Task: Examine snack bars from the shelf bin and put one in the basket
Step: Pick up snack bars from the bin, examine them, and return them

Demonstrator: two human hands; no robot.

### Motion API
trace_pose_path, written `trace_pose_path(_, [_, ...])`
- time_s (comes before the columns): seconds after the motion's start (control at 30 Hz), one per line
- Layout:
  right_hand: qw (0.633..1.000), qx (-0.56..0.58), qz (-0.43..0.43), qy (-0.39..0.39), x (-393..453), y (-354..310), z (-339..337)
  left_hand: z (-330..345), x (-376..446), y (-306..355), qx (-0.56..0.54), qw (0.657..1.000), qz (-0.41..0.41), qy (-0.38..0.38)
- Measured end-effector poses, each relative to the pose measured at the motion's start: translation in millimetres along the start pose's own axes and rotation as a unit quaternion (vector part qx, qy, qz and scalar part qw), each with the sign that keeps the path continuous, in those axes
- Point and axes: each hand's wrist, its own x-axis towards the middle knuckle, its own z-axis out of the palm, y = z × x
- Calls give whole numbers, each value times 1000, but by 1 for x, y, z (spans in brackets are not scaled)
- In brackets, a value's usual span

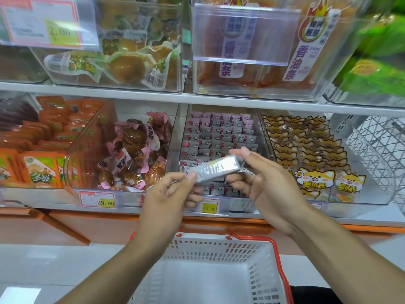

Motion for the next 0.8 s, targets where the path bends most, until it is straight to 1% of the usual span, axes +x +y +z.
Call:
trace_pose_path(0.1, [999,0,-3,-51,-1,0,-1,-2,2,-1,18,1000,-6,8])
trace_pose_path(0.17, [998,-14,-2,-53,-2,1,-1,-4,2,-2,39,999,-1,5])
trace_pose_path(0.23, [999,-23,3,-35,-2,1,1,-4,1,-4,44,999,3,8])
trace_pose_path(0.4, [998,-31,20,48,1,4,-2,-3,-1,0,81,997,19,3])
trace_pose_path(0.53, [997,-10,30,72,3,7,-2,0,0,-2,71,997,20,7])
trace_pose_path(0.63, [998,0,27,51,4,7,-1,-1,0,-4,64,998,10,9])
trace_pose_path(0.7, [1000,-10,5,21,4,4,-2,-2,2,-3,47,999,-18,13])
trace_pose_path(0.77, [998,-42,-30,-45,2,0,-3,-2,5,-2,25,999,-40,10])
trace_pose_path(0.8, [992,-79,-50,-84,0,-2,-5,-1,5,-1,17,999,-49,7])
